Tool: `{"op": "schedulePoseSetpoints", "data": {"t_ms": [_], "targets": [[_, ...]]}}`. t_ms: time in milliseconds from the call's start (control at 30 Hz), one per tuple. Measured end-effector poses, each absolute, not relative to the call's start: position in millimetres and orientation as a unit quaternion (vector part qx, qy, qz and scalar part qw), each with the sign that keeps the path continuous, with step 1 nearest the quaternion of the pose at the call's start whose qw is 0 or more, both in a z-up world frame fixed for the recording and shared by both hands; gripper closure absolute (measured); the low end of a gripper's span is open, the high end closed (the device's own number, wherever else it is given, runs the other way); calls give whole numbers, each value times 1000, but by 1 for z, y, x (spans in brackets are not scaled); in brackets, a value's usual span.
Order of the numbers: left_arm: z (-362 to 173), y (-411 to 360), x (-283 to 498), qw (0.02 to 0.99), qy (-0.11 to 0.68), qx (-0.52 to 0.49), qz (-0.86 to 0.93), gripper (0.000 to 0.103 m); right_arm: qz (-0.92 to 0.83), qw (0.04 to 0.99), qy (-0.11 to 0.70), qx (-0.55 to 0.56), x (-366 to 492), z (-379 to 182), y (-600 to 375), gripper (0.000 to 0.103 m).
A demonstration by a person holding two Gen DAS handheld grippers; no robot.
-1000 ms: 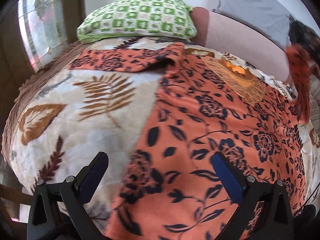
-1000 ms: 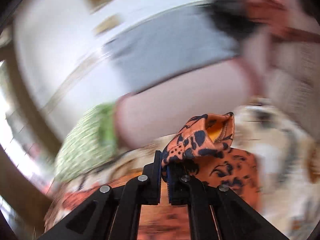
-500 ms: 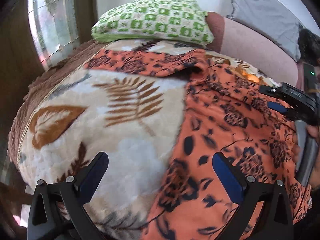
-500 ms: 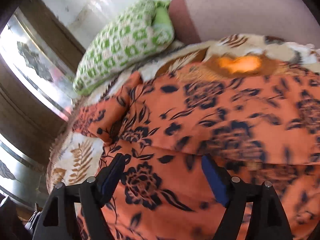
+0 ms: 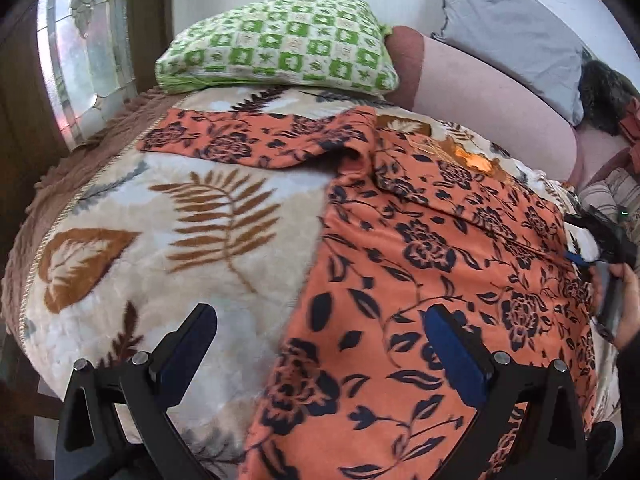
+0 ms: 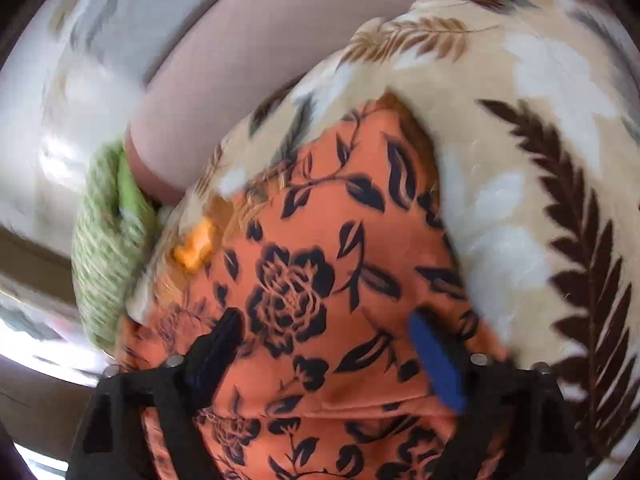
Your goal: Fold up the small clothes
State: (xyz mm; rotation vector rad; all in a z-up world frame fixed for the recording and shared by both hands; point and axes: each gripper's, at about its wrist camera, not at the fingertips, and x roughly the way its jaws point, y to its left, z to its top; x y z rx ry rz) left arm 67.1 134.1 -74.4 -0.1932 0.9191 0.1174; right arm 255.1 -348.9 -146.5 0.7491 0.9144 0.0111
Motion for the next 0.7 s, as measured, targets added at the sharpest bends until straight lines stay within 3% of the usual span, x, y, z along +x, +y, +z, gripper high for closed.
{"op": "schedulePoseSetpoints", "data": {"t_ms": [133, 233, 300, 433, 700], "targets": [[-77, 157, 77, 884, 447, -122, 61, 0, 90, 841, 408, 344, 254, -123, -329, 13], [-74, 188, 92, 879, 437, -181, 51, 0, 13, 830, 478, 288, 274, -152, -328, 13], [-71, 213, 106, 879, 424, -212, 52, 0, 5, 832, 453, 321, 267, -149, -333, 15], [-73, 273, 152, 874, 394, -281, 44, 0, 44, 859, 441, 254, 252, -118, -297, 15], [-129, 388, 243, 816, 372, -439, 63, 1, 91, 862, 450, 214, 193, -113, -261, 15]]}}
